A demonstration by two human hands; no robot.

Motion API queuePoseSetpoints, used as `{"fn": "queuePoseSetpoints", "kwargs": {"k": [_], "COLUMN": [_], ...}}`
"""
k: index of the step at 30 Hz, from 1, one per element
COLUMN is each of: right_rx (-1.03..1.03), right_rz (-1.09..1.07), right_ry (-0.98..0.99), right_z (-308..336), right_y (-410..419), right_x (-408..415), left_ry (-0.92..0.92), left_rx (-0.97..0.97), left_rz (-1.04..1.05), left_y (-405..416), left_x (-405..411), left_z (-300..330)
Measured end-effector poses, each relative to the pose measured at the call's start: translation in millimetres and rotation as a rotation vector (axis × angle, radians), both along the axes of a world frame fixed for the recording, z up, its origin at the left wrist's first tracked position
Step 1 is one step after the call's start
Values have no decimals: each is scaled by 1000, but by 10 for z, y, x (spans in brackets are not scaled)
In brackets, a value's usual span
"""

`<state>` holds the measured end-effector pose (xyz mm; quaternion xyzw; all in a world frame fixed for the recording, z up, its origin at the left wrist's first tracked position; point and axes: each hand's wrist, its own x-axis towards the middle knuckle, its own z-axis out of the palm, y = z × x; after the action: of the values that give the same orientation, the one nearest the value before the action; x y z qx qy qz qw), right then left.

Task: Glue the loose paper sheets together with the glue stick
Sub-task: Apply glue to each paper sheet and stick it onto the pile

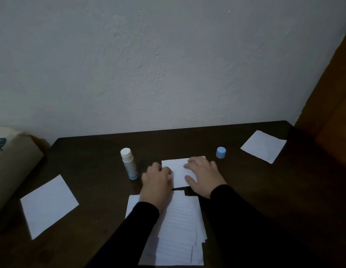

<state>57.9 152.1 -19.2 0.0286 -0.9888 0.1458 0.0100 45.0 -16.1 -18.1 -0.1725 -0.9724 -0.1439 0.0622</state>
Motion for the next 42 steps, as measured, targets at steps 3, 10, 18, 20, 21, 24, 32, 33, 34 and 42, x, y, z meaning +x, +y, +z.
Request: {"fn": "queuePoseSetpoints", "kwargs": {"k": [3, 10, 18, 20, 21, 24, 32, 33, 34, 42], "right_rx": [-5, -31, -73, -16, 34, 139, 91, 90, 94, 98], "right_rz": [94, 139, 70, 46, 50, 56, -175, -192, -199, -238], "right_ry": [-149, -211, 14, -59, -140, -253, -269, -274, -281, -333], "right_z": [-63, -112, -10, 1, -20, -136, -203, -200, -197, -160], "right_y": [-40, 60, 49, 56, 59, 62, 41, 60, 75, 93], "right_x": [42, 96, -15, -87, -107, -95, -102, -94, -83, 101], "left_ry": [63, -260, -61, -64, -92, -212, -402, -403, -403, -488], "left_rx": [158, 922, 270, -5, -113, -263, -307, -321, -333, -356], "left_rz": [19, 301, -5, -81, -123, -164, 45, 75, 101, 26], "left_y": [0, -94, 114, 263, 320, 370, 320, 326, 330, 198], "left_x": [139, 85, -139, -187, -197, -193, -254, -237, -222, -280], "left_z": [-171, -50, -61, -93, -111, -163, -99, -104, -109, -16]}}
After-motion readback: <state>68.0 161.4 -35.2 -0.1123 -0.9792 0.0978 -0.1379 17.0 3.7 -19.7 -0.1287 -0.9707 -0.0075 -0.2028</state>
